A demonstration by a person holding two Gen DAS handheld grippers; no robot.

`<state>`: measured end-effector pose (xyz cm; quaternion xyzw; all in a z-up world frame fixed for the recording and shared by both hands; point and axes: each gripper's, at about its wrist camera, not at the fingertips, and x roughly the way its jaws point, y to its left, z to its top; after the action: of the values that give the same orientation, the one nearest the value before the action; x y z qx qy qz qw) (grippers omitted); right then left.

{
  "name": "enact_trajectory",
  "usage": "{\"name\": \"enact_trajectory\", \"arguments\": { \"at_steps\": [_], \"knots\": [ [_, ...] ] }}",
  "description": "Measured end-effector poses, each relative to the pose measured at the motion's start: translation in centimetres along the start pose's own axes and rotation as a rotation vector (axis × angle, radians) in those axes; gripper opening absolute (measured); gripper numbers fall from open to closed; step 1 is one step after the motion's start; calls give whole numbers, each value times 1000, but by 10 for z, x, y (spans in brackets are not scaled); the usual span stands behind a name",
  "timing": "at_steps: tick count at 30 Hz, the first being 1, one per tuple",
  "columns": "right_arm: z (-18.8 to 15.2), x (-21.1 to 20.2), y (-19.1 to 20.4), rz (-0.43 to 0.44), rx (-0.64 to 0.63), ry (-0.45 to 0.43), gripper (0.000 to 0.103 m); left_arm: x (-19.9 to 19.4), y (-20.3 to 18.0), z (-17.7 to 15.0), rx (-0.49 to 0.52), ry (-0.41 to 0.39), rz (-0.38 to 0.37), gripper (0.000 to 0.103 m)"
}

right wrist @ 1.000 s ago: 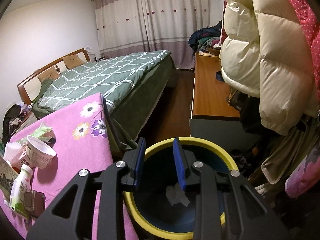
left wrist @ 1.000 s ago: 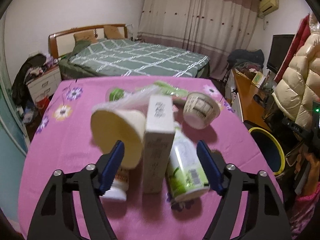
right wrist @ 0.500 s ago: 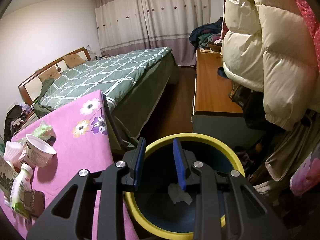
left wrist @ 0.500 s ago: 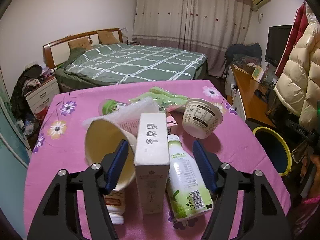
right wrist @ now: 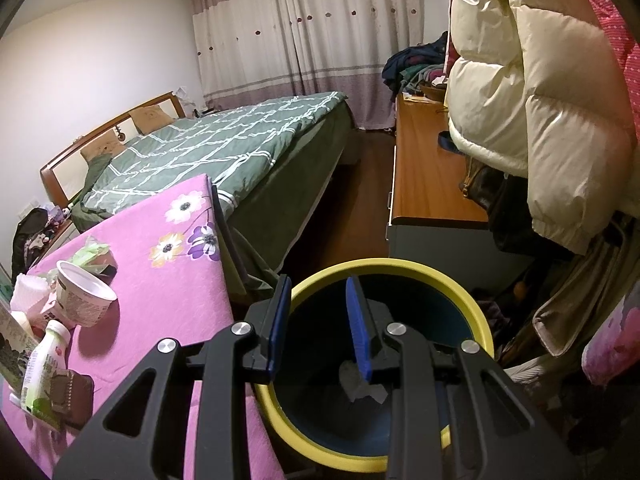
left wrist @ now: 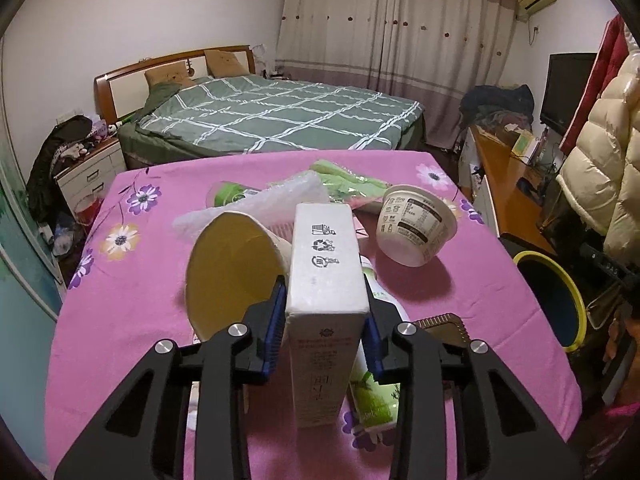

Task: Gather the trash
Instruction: 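Grasp the white box with the left tool, then carry the white box over the bin and open the left tool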

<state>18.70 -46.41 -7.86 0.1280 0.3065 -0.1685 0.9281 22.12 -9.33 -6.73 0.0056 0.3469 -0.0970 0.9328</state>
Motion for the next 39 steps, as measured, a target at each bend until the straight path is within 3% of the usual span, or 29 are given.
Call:
{"name": "enact_trajectory", "arguments": {
  "at_steps": [12,19,24,39],
  "knots": [
    [-3,-31,-2,35,-7,-34,27,-74,-12,1,46,-104,-18,34],
    [-9,-53,-20,24,7,-52,27,-99,-52,2,117,-132,-112,34],
    [-17,-61,-44,-6,29,-51,27,-87,-102,9,190,-110,-202,34],
    [-38,-66,-104,-45,108,-21,27,14,-302,9,399,14,-446,34]
  ]
}}
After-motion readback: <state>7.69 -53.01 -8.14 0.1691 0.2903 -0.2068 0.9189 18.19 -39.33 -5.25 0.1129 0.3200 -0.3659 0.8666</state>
